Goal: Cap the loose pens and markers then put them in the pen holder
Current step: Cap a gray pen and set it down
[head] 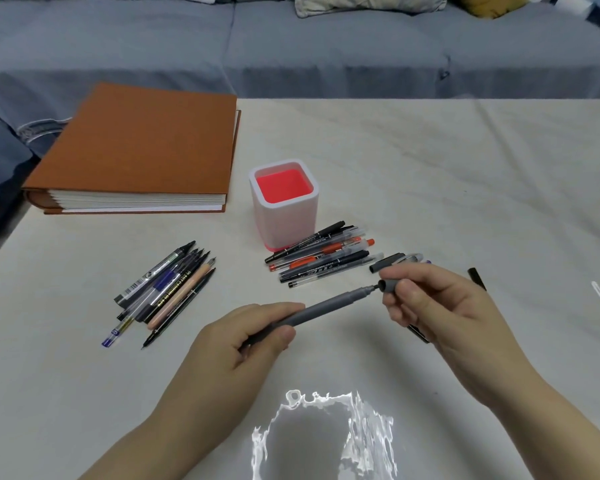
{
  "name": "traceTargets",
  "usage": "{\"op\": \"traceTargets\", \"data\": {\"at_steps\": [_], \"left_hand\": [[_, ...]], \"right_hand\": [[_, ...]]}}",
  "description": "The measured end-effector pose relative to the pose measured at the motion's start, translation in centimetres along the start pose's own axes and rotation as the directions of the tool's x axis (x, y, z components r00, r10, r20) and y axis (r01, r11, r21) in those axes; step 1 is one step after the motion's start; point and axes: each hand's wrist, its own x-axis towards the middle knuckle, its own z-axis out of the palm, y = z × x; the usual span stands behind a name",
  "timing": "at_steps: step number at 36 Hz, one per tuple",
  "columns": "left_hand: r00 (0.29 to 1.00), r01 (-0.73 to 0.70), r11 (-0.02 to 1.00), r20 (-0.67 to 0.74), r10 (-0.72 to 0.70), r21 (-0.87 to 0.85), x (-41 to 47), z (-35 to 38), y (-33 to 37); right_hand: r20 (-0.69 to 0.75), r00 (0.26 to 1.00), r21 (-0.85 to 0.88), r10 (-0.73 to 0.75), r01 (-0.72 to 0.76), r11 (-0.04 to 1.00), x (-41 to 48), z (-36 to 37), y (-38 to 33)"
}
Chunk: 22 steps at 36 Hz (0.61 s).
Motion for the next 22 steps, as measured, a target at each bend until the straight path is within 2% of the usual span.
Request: {"op": "traceTargets", "data": {"at_steps": [3, 7, 11, 17, 20, 22], "left_hand": [[0.999, -0.041, 0.998, 0.016, 0.040, 0.050, 0.0, -0.1, -0.3], [0.995, -0.096, 0.981, 0.031, 0.092, 0.169, 0.2, -0.1, -0.8], [0.991, -0.136, 0.957, 0.039, 0.131, 0.255, 0.8, -0.1, -1.2], [0.975, -0.203, 0.944, -0.035, 0.219, 0.259, 1.3, 0.8, -1.3], [0.963, -0.231, 0.926, -0.068, 0.261, 0.299, 0.8, 1.3, -1.7], [0.970, -0.207, 0.936, -0.063, 0.234, 0.286, 0.5, 1.7, -2.1]], "right_hand": [[0.004, 1.000, -0.066, -0.008, 0.008, 0.998, 0.0, 0.1, -0.2], [0.023, 0.998, -0.254, -0.054, 0.058, 0.965, 0.0, 0.1, -0.2], [0.124, 0.989, -0.535, -0.085, 0.139, 0.834, 0.0, -0.1, 0.2], [0.178, 0.968, -0.475, -0.178, 0.243, 0.846, -0.3, -0.4, 0.9], [0.194, 0.957, -0.500, -0.215, 0.285, 0.818, -0.3, -0.6, 1.5], [0.200, 0.956, -0.518, -0.216, 0.290, 0.804, -0.2, -0.6, 2.0]]}}
